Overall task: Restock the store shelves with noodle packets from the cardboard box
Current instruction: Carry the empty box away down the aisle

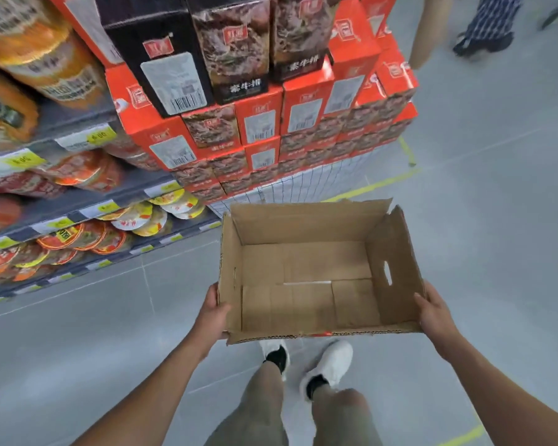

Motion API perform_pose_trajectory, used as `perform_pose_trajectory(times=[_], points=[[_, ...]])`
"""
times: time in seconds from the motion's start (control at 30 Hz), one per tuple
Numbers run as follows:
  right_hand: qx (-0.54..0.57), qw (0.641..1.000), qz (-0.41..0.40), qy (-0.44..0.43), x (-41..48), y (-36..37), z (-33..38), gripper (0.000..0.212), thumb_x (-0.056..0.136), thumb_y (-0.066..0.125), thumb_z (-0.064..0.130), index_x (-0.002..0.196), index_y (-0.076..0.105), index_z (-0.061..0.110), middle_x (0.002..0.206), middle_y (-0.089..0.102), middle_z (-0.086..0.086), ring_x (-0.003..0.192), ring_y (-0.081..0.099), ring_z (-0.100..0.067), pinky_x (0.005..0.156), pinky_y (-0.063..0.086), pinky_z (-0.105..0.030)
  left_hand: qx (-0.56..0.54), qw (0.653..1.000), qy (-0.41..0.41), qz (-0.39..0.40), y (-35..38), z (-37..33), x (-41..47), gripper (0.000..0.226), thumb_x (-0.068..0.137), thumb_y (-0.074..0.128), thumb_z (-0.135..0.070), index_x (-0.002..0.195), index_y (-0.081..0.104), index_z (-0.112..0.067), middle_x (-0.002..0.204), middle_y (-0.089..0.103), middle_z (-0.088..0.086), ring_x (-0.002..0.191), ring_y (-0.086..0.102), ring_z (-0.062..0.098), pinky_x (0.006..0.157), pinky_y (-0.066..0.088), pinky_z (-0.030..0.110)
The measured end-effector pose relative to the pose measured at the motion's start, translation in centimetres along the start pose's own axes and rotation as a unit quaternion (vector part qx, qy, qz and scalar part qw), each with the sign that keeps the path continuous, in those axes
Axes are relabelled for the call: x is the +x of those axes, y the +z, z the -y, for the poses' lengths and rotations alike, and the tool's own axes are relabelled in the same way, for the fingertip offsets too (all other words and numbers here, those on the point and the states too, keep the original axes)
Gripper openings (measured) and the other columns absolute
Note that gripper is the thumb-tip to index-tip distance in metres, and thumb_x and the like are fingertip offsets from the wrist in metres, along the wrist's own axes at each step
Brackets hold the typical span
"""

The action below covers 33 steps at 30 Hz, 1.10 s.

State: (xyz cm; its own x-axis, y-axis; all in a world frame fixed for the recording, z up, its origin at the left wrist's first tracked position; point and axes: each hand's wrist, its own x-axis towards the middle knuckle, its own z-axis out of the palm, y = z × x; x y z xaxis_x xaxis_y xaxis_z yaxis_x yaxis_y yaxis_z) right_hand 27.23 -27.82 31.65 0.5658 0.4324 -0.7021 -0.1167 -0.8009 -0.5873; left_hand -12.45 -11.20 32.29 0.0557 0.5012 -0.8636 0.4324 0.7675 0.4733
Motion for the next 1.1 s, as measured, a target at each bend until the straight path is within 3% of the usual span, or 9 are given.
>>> perform_pose_trajectory(times=[0.17,0.27,0.33,0.5,0.67,0.77,0.87,0.97,1.1], points=[[-0.038,0.998,0.036,-0.037,11.3,2.5,0.1,0.038,0.102,0.044,0.009,0.132,0.058,0.027,0.132,0.064,-0.001,0.126,0.058,-0.026,0.112,0.041,-0.053,-0.038,0.998,-0.041,-0.025,2.9,-0.4,7.2,0.052,0.096,0.053,-0.009,0.136,0.035,-0.037,0.122,0.060,-0.005,0.101,0.066,0.021,0.074,0.061,0.044],[-0.074,0.995,0.057,-0.046,18.0,4.2,-0.6,0.037,0.102,0.044,0.014,0.127,0.059,0.037,0.130,0.065,0.005,0.125,0.058,-0.025,0.111,0.041,-0.053,-0.053,0.996,-0.062,-0.042,4.7,0.6,12.4,0.050,0.095,0.052,-0.006,0.133,0.039,-0.035,0.121,0.063,-0.001,0.104,0.066,0.026,0.083,0.060,0.054],[-0.086,0.993,0.061,-0.048,21.4,5.5,-1.2,0.037,0.101,0.044,0.015,0.124,0.059,0.040,0.128,0.065,0.009,0.122,0.058,-0.023,0.110,0.042,-0.052,-0.047,0.995,-0.073,-0.056,5.7,1.7,15.7,0.049,0.095,0.047,-0.003,0.131,0.039,-0.035,0.118,0.063,0.000,0.104,0.065,0.027,0.081,0.060,0.053],[-0.086,0.991,0.070,-0.081,28.6,9.7,-2.5,0.043,0.102,0.042,0.002,0.140,0.053,0.018,0.135,0.060,-0.001,0.125,0.055,-0.021,0.113,0.040,-0.044,-0.057,0.989,-0.091,-0.098,8.1,4.3,24.5,0.050,0.093,0.037,0.000,0.128,0.041,-0.036,0.118,0.062,0.002,0.104,0.065,0.027,0.073,0.063,0.048],[-0.103,0.989,0.072,-0.081,34.8,13.6,-4.6,0.044,0.101,0.040,0.000,0.139,0.053,0.018,0.132,0.061,-0.002,0.124,0.055,-0.024,0.109,0.041,-0.041,-0.047,0.989,-0.081,-0.115,9.1,6.7,31.5,0.045,0.096,0.042,-0.006,0.130,0.040,-0.036,0.118,0.062,0.002,0.103,0.066,0.028,0.067,0.063,0.045],[-0.115,0.986,0.071,-0.097,37.3,15.4,-5.7,0.043,0.101,0.040,0.002,0.138,0.053,0.021,0.131,0.061,0.000,0.122,0.056,-0.023,0.106,0.042,-0.039,-0.043,0.989,-0.071,-0.121,9.4,7.6,35.1,0.049,0.095,0.042,-0.002,0.130,0.041,-0.035,0.118,0.061,0.002,0.104,0.065,0.029,0.072,0.063,0.051],[-0.138,0.984,0.060,-0.092,38.5,16.5,-6.4,0.043,0.102,0.042,0.006,0.142,0.049,0.022,0.128,0.058,0.004,0.116,0.053,-0.020,0.100,0.040,-0.035,-0.026,0.990,-0.058,-0.125,9.8,8.0,37.4,0.052,0.092,0.042,0.003,0.131,0.041,-0.031,0.117,0.061,0.004,0.103,0.064,0.027,0.067,0.062,0.043],[-0.180,0.979,0.061,-0.072,39.4,17.2,-7.0,0.044,0.103,0.045,0.016,0.145,0.043,0.030,0.128,0.057,0.005,0.111,0.052,-0.021,0.099,0.043,-0.039,0.000,0.990,-0.058,-0.132,10.3,8.1,38.6,0.045,0.095,0.044,0.002,0.131,0.040,-0.025,0.110,0.060,0.003,0.095,0.060,0.017,0.061,0.051,0.028],[-0.200,0.976,0.077,-0.046,39.4,17.5,-6.8,0.048,0.098,0.055,0.035,0.144,0.043,0.029,0.126,0.060,0.003,0.108,0.056,-0.025,0.096,0.046,-0.042,0.008,0.989,-0.075,-0.127,10.3,7.7,38.7,0.046,0.091,0.044,-0.001,0.130,0.044,-0.025,0.108,0.062,0.003,0.097,0.059,0.020,0.074,0.049,0.033]])
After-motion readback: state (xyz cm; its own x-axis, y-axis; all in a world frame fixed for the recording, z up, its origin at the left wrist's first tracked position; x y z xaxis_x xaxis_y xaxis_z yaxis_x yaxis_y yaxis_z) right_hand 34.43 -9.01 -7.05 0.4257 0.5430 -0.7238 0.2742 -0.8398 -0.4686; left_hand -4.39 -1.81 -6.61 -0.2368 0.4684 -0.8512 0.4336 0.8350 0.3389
